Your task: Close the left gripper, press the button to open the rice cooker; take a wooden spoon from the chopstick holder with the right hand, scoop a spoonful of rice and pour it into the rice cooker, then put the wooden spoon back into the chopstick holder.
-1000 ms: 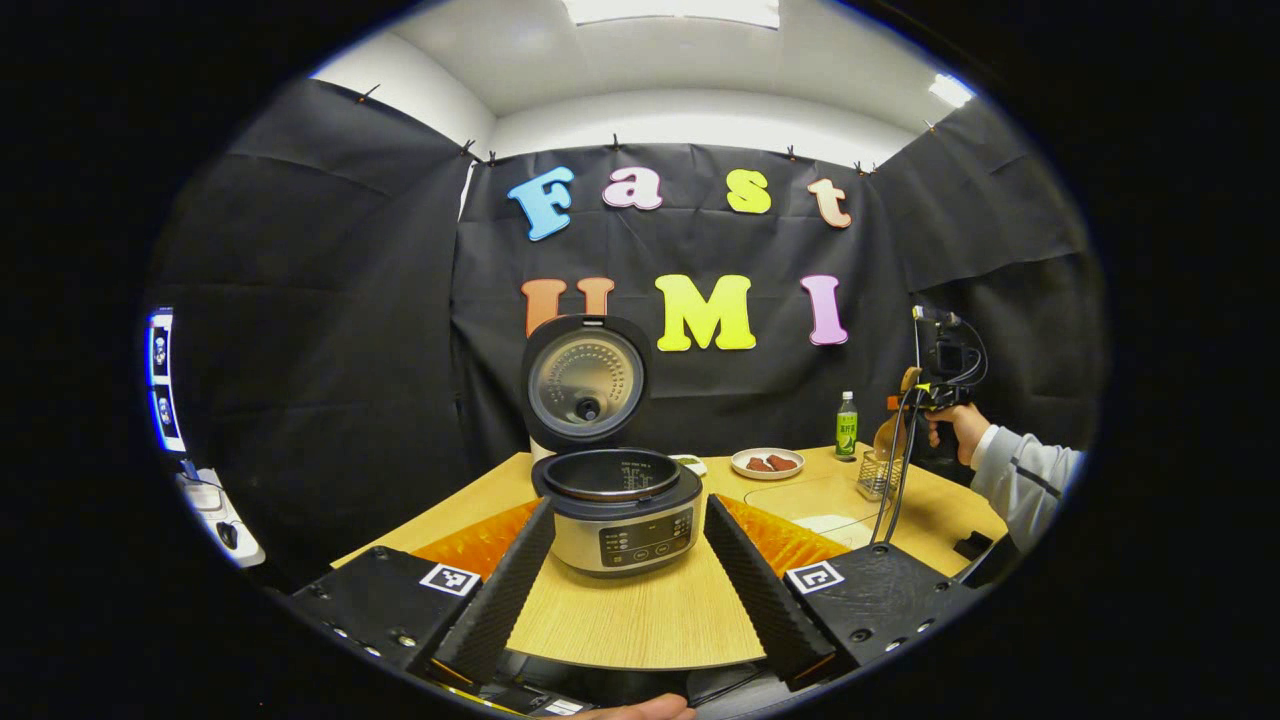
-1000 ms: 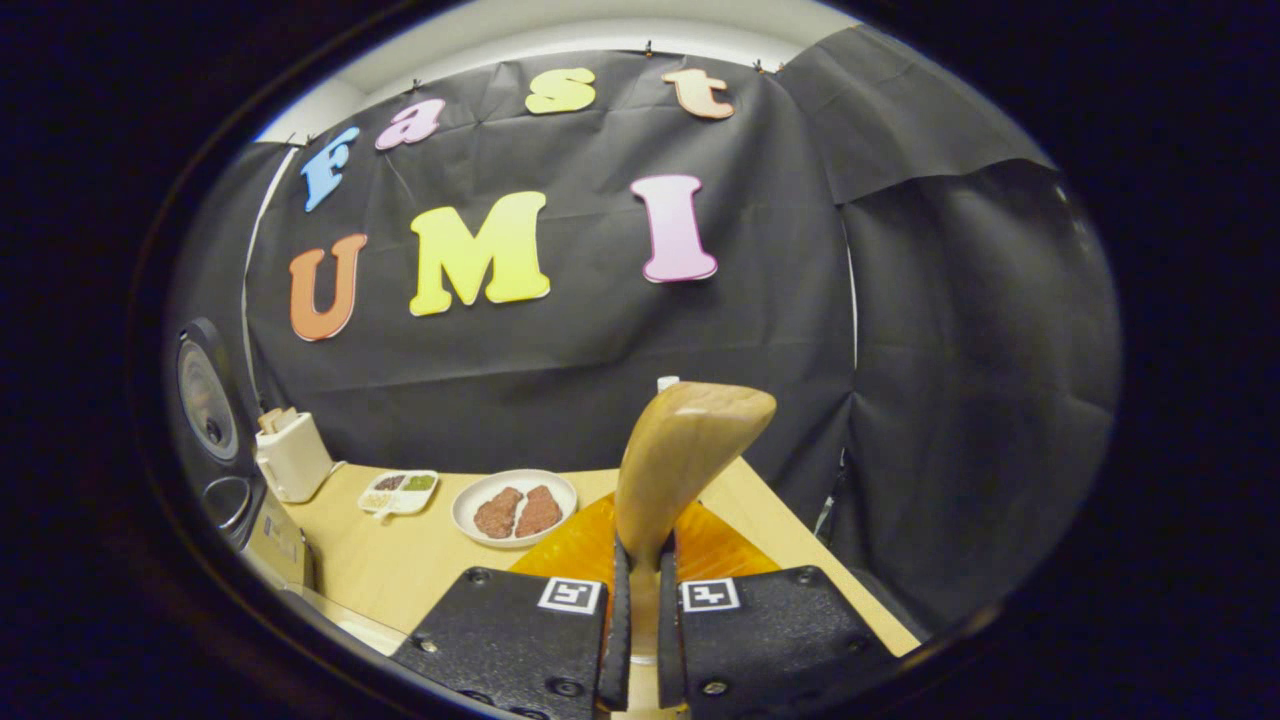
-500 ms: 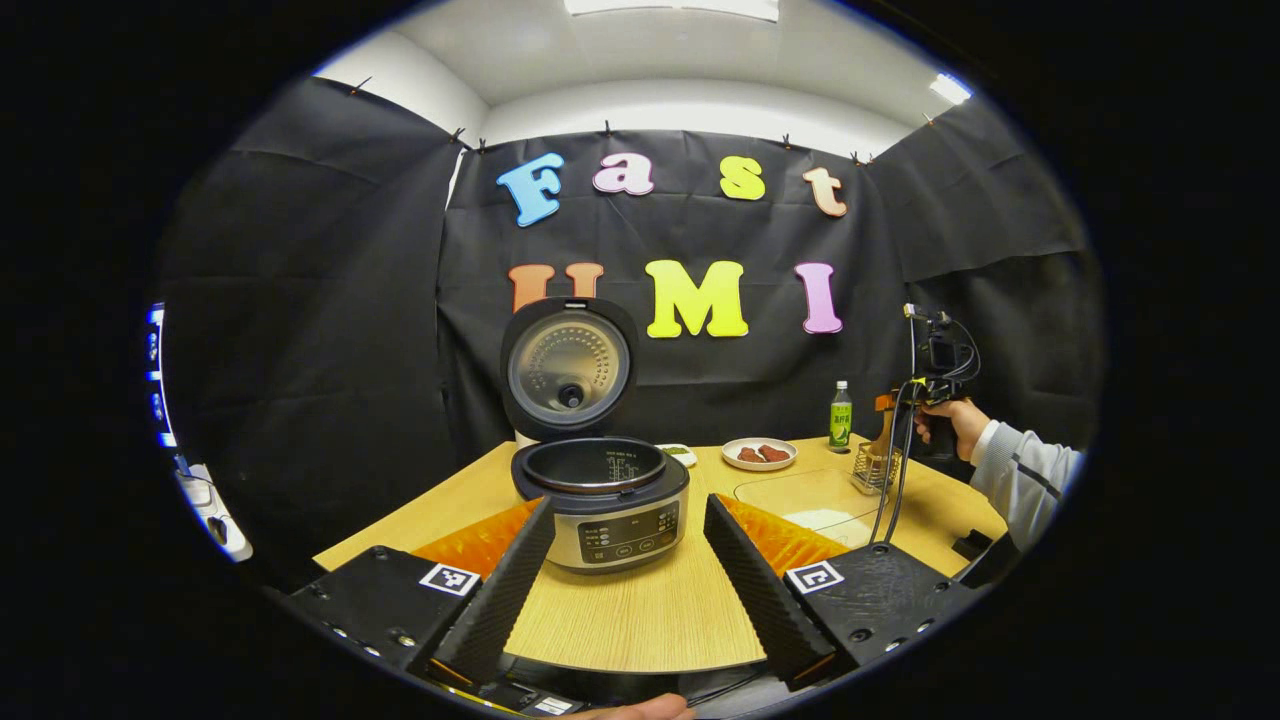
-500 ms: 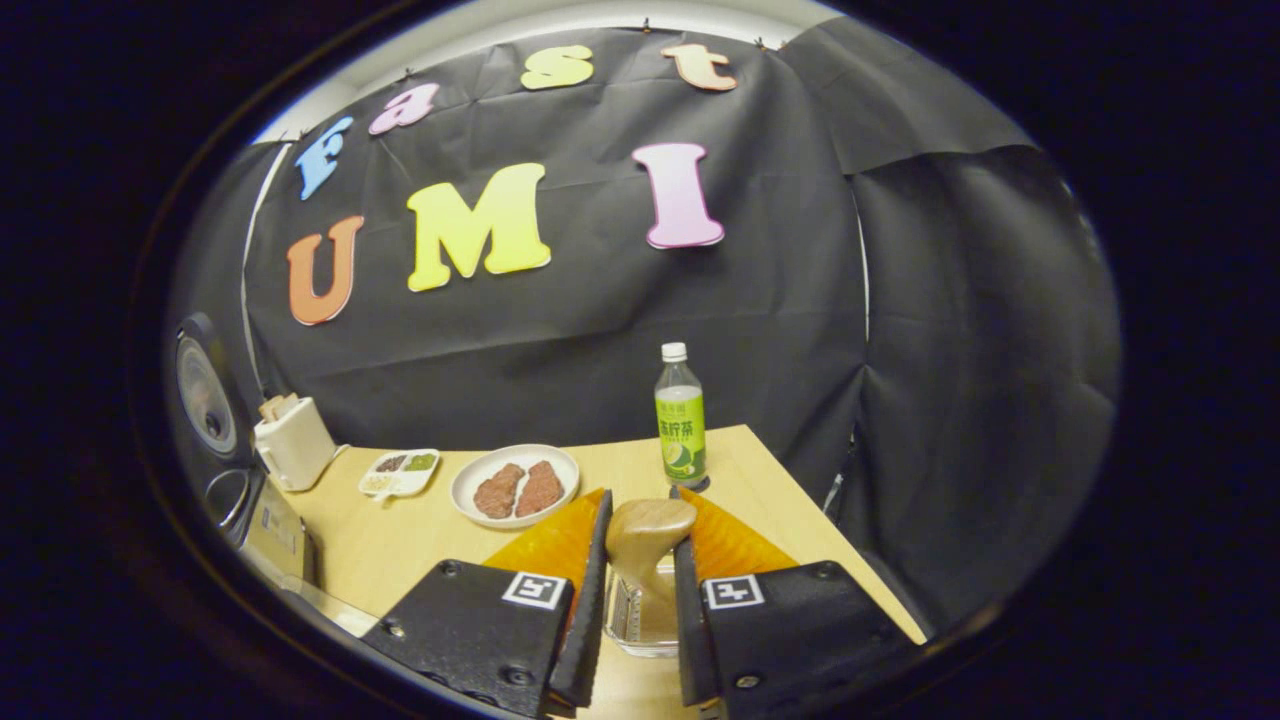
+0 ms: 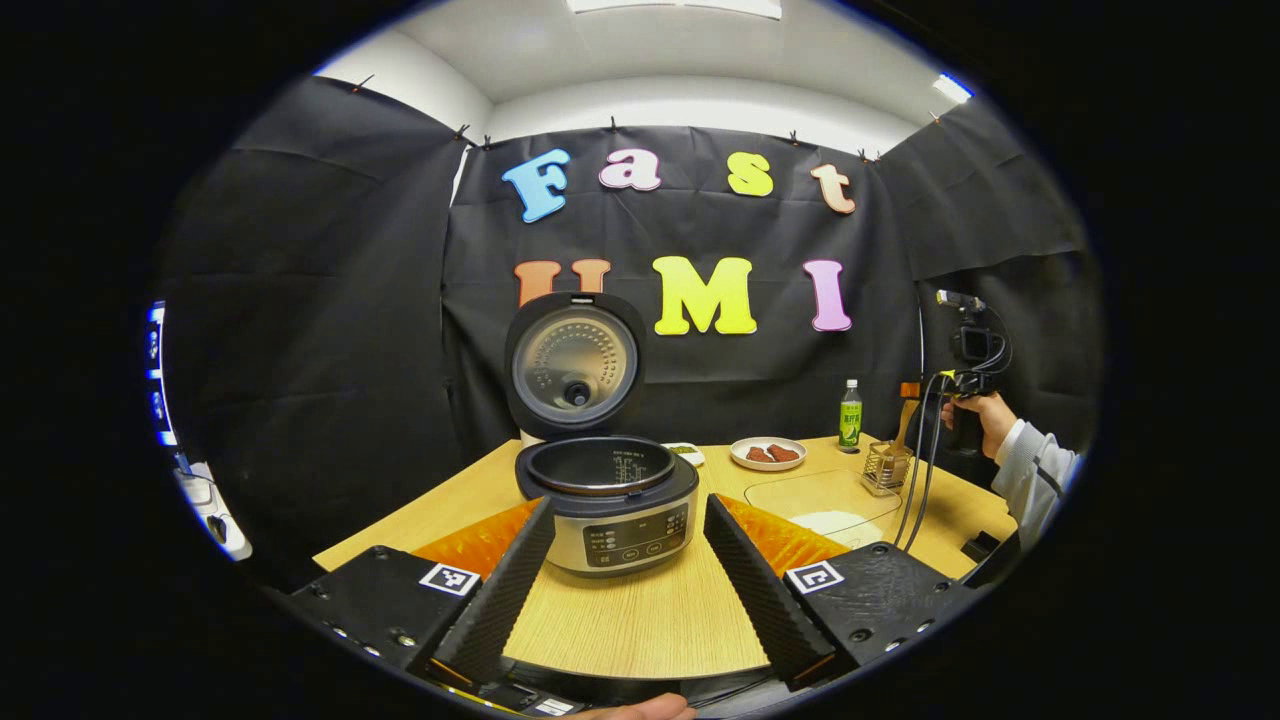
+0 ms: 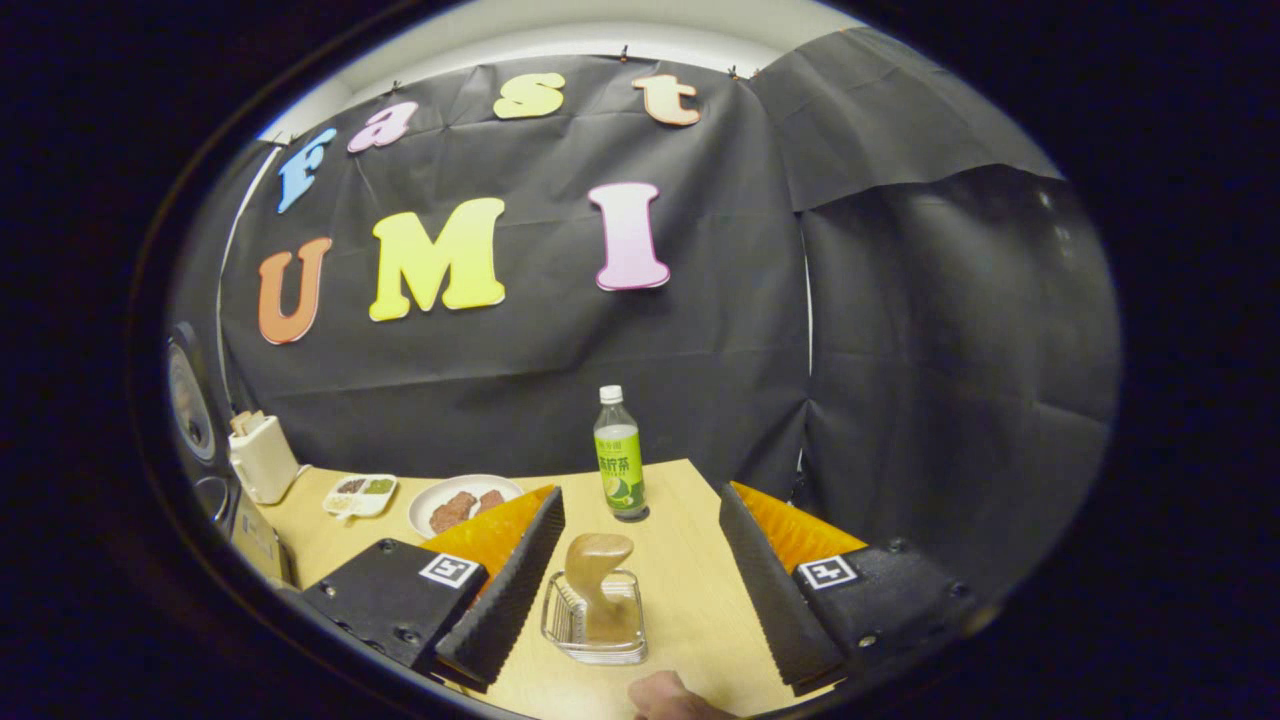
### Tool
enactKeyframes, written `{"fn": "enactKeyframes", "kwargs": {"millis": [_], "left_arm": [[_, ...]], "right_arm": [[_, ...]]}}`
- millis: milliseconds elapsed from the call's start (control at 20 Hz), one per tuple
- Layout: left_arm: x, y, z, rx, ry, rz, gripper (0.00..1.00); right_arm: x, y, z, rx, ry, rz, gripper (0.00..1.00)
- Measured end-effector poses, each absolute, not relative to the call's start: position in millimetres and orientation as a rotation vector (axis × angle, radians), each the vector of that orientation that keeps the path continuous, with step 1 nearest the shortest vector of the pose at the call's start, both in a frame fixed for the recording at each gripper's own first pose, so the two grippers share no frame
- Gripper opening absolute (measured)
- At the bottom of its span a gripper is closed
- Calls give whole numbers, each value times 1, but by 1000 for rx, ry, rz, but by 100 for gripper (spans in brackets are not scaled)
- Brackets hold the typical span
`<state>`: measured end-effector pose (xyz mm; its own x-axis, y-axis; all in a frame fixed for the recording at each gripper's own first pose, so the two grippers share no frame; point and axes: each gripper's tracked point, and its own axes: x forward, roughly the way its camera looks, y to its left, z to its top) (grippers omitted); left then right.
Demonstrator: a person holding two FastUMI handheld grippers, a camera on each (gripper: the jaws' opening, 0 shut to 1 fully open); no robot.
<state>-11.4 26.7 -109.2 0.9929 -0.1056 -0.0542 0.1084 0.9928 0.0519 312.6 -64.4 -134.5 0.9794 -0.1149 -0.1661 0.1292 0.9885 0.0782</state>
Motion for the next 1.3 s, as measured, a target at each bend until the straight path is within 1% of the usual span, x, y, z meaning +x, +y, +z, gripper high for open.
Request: {"fn": "enactKeyframes", "kwargs": {"millis": [50, 250, 400, 500, 650, 700, 850, 900, 950, 1000, 1050, 1150, 1200, 1300], "left_arm": [[-6, 29, -106, 55, 47, -101, 96], [16, 36, -89, 34, 40, -77, 96], [33, 35, -70, 36, 15, -80, 96], [45, 40, -55, 36, -6, -65, 96], [64, 45, -39, 7, -12, -53, 96], [69, 45, -33, 6, -17, -55, 96], [90, 54, -15, 22, -31, -34, 96], [96, 54, -10, 26, -25, -34, 97], [103, 55, -1, 28, -28, -37, 97], [111, 56, 9, 29, -31, -37, 97], [118, 60, 18, 31, -36, -30, 97], [132, 67, 37, 11, -43, -22, 96], [140, 68, 46, -11, -46, -20, 96], [157, 72, 62, -28, -45, -25, 96]], "right_arm": [[304, -64, -130, 98, 161, -113, 100], [262, -73, -104, 84, 111, -140, 100], [224, -50, -86, 116, 82, -74, 100], [193, -35, -71, 109, 28, -28, 100], [145, -28, -58, 67, -38, -32, 100], [128, -24, -54, 78, -55, -34, 97], [88, -7, -55, 129, -59, 3, 97], [79, -6, -57, 123, -58, 6, 100], [69, -6, -57, 111, -63, 3, 100], [60, -4, -54, 92, -71, 3, 96], [51, 0, -53, 70, -81, 9, 100], [37, 10, -55, 40, -93, 34, 100], [32, 14, -58, 34, -91, 46, 96], [30, 22, -63, 23, -89, 67, 97]]}}
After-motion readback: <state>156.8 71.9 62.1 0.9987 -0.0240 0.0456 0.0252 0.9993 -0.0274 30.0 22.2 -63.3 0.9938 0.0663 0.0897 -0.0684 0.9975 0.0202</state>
